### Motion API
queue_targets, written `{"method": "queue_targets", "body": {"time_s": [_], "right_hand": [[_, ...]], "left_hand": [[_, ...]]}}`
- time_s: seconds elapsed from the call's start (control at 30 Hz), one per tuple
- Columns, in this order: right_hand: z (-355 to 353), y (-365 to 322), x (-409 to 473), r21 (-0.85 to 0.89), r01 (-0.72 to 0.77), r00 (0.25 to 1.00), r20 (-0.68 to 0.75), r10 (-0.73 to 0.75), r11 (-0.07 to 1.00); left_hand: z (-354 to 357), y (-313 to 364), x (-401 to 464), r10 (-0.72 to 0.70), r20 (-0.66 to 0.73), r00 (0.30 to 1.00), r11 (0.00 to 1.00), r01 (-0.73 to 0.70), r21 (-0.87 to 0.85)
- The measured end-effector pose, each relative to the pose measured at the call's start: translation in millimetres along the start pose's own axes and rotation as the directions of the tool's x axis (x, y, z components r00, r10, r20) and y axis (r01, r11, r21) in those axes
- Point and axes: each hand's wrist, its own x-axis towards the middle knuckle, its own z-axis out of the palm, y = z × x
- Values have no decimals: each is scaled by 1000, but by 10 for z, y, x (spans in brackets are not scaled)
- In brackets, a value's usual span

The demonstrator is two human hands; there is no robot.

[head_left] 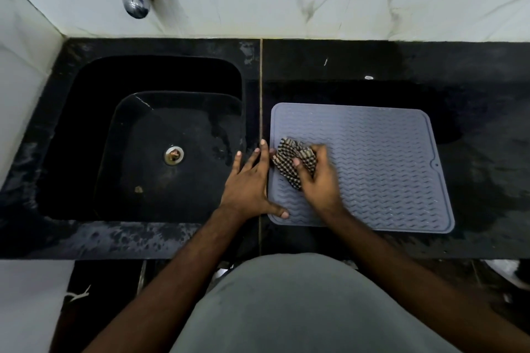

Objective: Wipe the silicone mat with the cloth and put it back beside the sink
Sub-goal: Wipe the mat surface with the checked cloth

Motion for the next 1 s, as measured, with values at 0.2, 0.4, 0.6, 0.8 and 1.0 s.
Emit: {"method": "queue_targets", "body": {"time_s": [0.2,0.4,0.6,0.8,1.0], "right_hand": [[-131,-73,55,-141,32,997,76,-21,989],[-78,-177,110,-561,179,968,248,-42,808],[106,-105,26,-643,306,932,353,-83,702],[-15,-183,150,-484,167,957,289,-23,859],[136,-42,-183,-506,271,904,425,-36,819]], "left_hand": [[-11,0,-1,1,-3,1000,998,-1,-56],[22,-25,7,-6,5,1000,1000,6,-25],[24,-20,12,-3,2,1000,1000,3,-3],[29,-17,4,-6,10,1000,1000,6,3],[25,14,-13,-2,-24,1000,1000,3,25]]}}
